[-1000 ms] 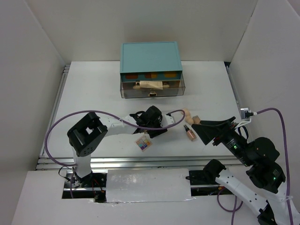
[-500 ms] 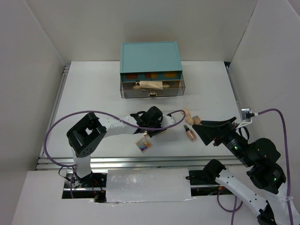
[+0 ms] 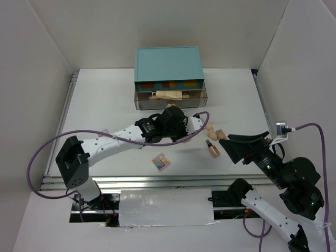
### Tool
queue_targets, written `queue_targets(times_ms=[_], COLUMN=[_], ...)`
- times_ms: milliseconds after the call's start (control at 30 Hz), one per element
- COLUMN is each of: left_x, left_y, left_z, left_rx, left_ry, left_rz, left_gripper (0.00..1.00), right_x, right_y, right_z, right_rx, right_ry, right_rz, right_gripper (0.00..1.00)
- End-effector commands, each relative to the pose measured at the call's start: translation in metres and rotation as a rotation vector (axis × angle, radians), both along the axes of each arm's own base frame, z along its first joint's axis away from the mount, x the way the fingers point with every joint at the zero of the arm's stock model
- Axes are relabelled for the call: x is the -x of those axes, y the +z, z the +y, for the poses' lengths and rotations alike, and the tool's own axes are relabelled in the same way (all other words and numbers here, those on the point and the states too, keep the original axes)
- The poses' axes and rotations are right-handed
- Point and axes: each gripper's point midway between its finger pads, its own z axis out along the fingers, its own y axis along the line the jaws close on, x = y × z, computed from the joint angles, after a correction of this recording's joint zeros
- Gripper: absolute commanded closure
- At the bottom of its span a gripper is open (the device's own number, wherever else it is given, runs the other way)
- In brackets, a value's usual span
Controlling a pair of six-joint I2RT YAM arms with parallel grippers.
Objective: Organize the makeup
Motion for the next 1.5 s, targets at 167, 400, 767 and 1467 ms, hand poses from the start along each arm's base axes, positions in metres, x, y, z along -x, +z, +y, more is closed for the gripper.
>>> queue_targets(times_ms=[167,400,767,1467], left_x=[-0.013,-0.087,-0.179,-0.045], left_y=[0.140,0.180,0.130,0.297], left_z=[0.002,0.013,0.035,0.229], left_rx=[0.052,-0.002,-0.042,0.725], left_ry=[-0.012,0.037,0.130,1.130], left_rz=[-0.276,-0.386,-0.389,-0.270], left_gripper=[0.64,0.62,0.51,0.01], right_x=[0.007,0.003,-0.008,-0.172], right_y=[0.029,0.029,0.025,-0.097], right_z=[-0.014,-0.006,0.003,0.114], right_rx=[-0.034,-0.015,0.004,0.090], right_ry=[-0.035,-0.015,-0.017,-0.135], right_rz=[-0.083,-0.071,-0.069,0.273], right_gripper=[0.00,0.00,0.00,1.00])
